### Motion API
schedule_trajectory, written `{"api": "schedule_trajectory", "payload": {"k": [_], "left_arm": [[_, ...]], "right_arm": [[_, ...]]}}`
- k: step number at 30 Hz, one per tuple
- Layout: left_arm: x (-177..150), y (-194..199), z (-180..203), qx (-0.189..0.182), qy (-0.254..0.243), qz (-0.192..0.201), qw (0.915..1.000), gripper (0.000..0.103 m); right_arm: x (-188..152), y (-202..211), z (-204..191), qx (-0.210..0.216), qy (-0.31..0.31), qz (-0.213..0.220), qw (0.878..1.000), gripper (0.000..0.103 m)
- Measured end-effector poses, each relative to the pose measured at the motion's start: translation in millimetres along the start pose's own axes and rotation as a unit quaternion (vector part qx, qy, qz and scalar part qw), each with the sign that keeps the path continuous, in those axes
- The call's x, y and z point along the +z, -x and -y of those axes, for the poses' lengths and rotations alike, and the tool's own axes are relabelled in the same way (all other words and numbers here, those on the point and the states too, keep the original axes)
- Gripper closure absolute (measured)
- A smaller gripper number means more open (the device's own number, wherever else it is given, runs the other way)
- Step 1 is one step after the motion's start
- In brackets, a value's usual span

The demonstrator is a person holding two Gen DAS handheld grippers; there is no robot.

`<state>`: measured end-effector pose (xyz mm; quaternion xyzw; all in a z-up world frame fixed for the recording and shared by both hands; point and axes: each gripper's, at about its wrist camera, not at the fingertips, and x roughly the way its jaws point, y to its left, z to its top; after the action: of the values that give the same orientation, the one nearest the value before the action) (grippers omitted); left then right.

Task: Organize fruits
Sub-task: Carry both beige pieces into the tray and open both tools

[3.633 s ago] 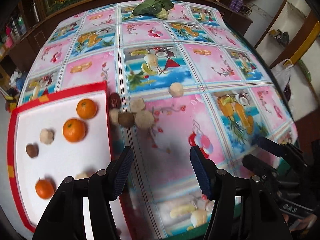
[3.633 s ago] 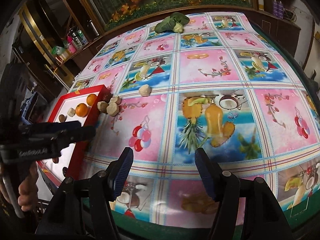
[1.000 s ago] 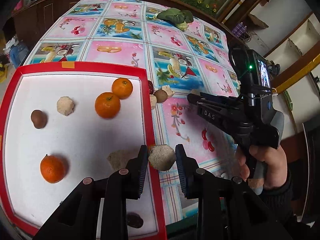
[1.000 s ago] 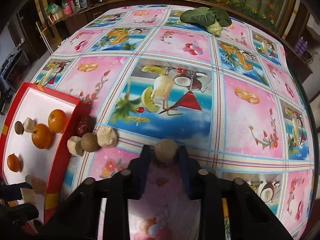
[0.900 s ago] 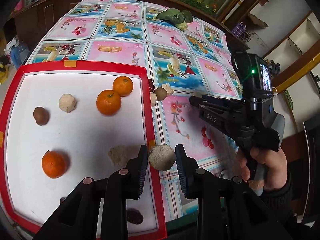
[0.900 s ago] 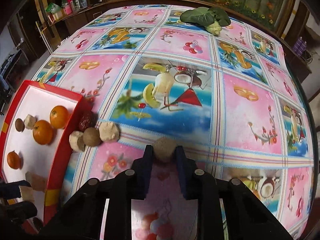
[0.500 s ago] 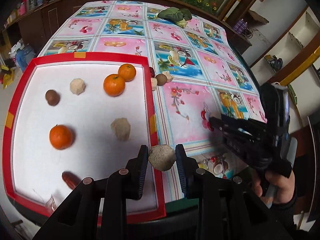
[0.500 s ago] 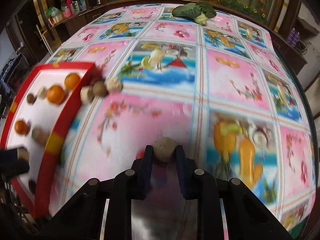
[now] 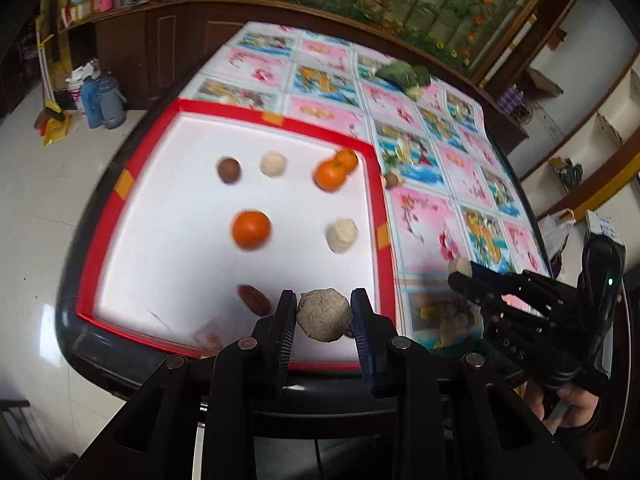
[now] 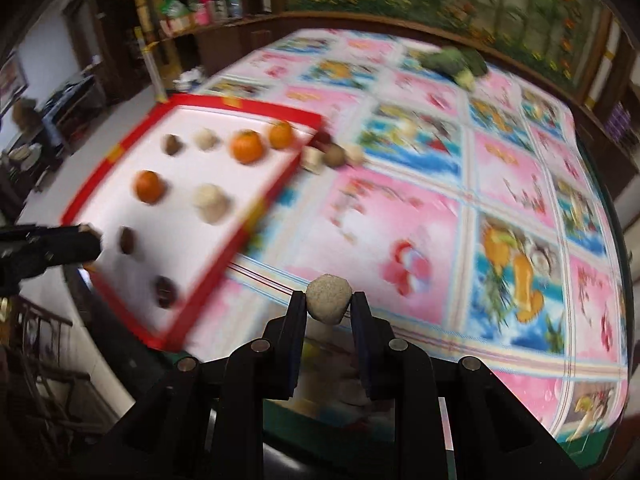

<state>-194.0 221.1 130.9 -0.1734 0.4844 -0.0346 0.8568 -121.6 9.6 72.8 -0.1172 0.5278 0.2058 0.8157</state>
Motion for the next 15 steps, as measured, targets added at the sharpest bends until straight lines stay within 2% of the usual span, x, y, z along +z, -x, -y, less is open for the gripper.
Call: {"api": "schedule_trajectory", "payload": {"k": [2, 6, 10, 15], "left_arm": [[7, 16, -12, -0.003, 0.011, 0.015, 0.9998, 0.076], [23, 31, -34, 0.018, 0.02, 0.033, 0.9991, 0.076], [37, 20, -55, 0.04, 0.024, 0.02, 0.9987, 0.076], [52, -13, -75, 0.061, 0.031, -0.013, 0.9976, 0.076]], "right_arm": [[10, 5, -14, 0.014, 0.012, 0.007, 1.0, 0.08], [33, 7, -39, 0.037, 0.04, 0.017, 0.998, 0.08], [58, -3, -62, 0.045, 0.065, 0.018, 0.997, 0.08], [85, -32, -79, 0.051, 0.08, 0.001, 0.995, 0.081]]}}
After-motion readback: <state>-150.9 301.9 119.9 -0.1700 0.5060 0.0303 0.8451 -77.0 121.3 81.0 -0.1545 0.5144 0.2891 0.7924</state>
